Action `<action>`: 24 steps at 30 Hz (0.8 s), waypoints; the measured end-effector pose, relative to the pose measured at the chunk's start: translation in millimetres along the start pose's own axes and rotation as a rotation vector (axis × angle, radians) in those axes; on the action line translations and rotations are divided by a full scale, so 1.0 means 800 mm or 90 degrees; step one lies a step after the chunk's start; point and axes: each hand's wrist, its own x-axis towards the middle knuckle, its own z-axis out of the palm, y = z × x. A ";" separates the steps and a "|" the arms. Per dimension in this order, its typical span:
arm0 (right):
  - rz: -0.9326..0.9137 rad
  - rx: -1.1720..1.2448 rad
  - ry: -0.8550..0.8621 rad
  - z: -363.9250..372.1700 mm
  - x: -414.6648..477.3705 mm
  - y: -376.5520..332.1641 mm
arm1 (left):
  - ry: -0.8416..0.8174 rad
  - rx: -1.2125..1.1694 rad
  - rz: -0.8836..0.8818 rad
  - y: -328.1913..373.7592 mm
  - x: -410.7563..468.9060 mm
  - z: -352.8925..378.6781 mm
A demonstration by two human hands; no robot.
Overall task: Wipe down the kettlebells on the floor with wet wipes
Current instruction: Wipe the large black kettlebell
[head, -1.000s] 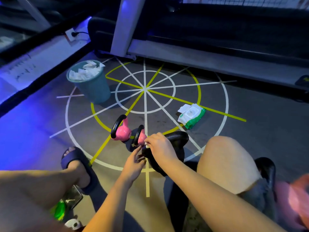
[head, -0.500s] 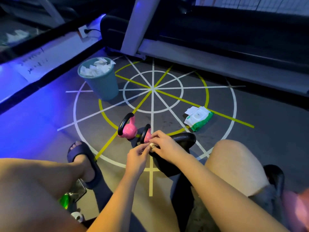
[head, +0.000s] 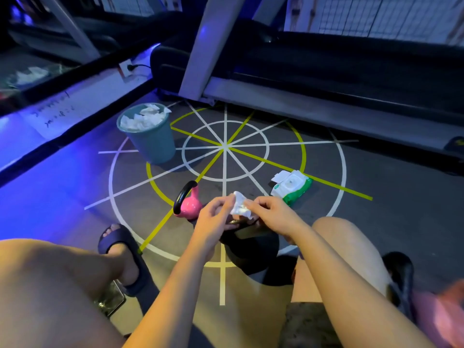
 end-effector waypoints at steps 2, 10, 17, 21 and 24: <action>0.010 -0.003 -0.042 -0.005 -0.001 0.004 | -0.015 0.014 0.004 0.000 -0.003 0.000; 0.079 0.112 -0.095 -0.007 -0.006 0.004 | 0.024 -0.019 -0.034 0.006 -0.006 -0.006; 0.077 0.196 -0.067 0.012 -0.010 -0.009 | 0.014 0.088 0.020 0.000 -0.002 -0.008; 0.156 0.201 0.003 0.010 -0.005 -0.004 | 0.119 0.083 0.009 -0.004 0.003 -0.013; 0.246 0.172 0.112 0.016 -0.002 0.023 | 0.186 0.056 0.027 -0.012 0.009 -0.022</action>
